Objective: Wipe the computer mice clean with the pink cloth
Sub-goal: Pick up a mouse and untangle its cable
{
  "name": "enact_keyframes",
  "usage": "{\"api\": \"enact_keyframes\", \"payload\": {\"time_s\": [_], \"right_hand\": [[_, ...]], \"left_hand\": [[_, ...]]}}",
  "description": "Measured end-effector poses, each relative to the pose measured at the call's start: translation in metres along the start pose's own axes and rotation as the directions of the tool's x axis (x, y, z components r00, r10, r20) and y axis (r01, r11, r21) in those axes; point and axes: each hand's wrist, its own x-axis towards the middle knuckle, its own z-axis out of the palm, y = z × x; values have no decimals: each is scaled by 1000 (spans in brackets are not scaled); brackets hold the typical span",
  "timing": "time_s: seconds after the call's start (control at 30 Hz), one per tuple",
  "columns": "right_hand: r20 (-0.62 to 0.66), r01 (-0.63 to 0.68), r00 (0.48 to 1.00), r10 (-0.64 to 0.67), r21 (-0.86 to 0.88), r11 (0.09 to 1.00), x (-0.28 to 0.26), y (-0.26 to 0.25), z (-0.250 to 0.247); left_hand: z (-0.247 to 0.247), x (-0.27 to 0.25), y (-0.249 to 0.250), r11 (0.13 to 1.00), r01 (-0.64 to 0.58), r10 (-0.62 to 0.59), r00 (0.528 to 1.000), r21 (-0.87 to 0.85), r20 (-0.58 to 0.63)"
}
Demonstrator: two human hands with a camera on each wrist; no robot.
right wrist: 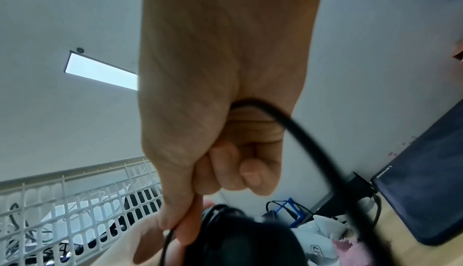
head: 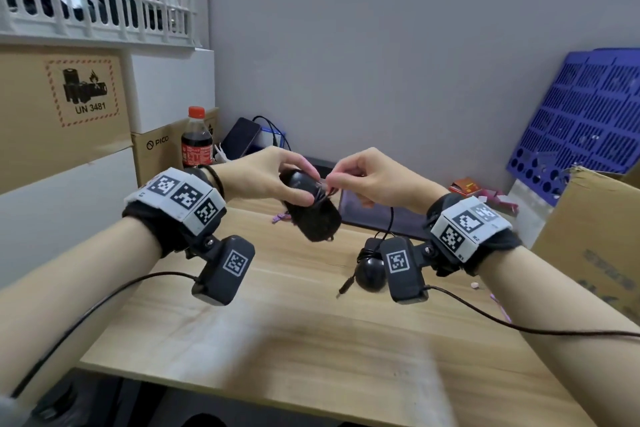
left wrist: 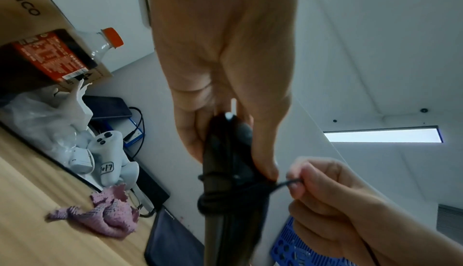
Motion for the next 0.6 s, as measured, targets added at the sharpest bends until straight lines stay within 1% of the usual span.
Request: {"api": "enact_keyframes", "payload": {"time_s": [0.03, 0.07, 0.1, 0.13, 0.2, 0.27, 0.3, 0.37, 0.4, 0.43, 0.5, 0.53, 0.6], "right_hand": [[-56, 11, 998, -10, 10, 1000, 1, 0, -3], [-117, 19, 993, -17, 15, 1000, 3, 2, -4], [-174, 24, 984, -20, 22, 999, 4, 4, -5], [-221, 30, 975, -22, 34, 999, 7, 7, -4], [-261, 48, 965, -26, 79, 996, 9, 10, 1], [-279, 70, 959, -40, 99, 993, 12, 13, 7], [-300, 96, 952, -64, 90, 991, 12, 14, 10], [-368, 151, 921, -127, 38, 988, 15, 18, 16], [-395, 141, 910, -126, 9, 990, 17, 21, 19], [-403, 115, 909, -109, -8, 993, 20, 22, 22], [-373, 22, 927, -36, -42, 999, 24, 23, 29], [-358, -13, 934, -8, -55, 998, 26, 22, 32], [-335, -44, 942, 20, -65, 997, 27, 20, 35]], "left_hand": [[-1, -3, 2, 1000, -10, 10, 998, 2, 65], [-2, -6, 4, 1000, -19, 20, 994, -10, 105], [-1, -7, 4, 998, -25, 31, 992, -49, 119], [-1, -8, 4, 994, -29, 41, 992, -106, 117], [1, -8, 4, 970, -50, 77, 991, -238, 105], [4, -9, 6, 905, -74, 113, 991, -418, 68], [5, -8, 6, 845, -98, 130, 991, -526, 25], [7, -5, 7, 698, -180, 145, 983, -693, -109], [8, -2, 8, 641, -218, 115, 975, -736, -189], [8, 2, 9, 603, -248, 60, 962, -758, -268], [11, 7, 16, 577, -267, -91, 918, -772, -386], [13, 9, 19, 582, -267, -154, 891, -768, -427], [18, 12, 23, 624, -275, -219, 837, -732, -502]]}}
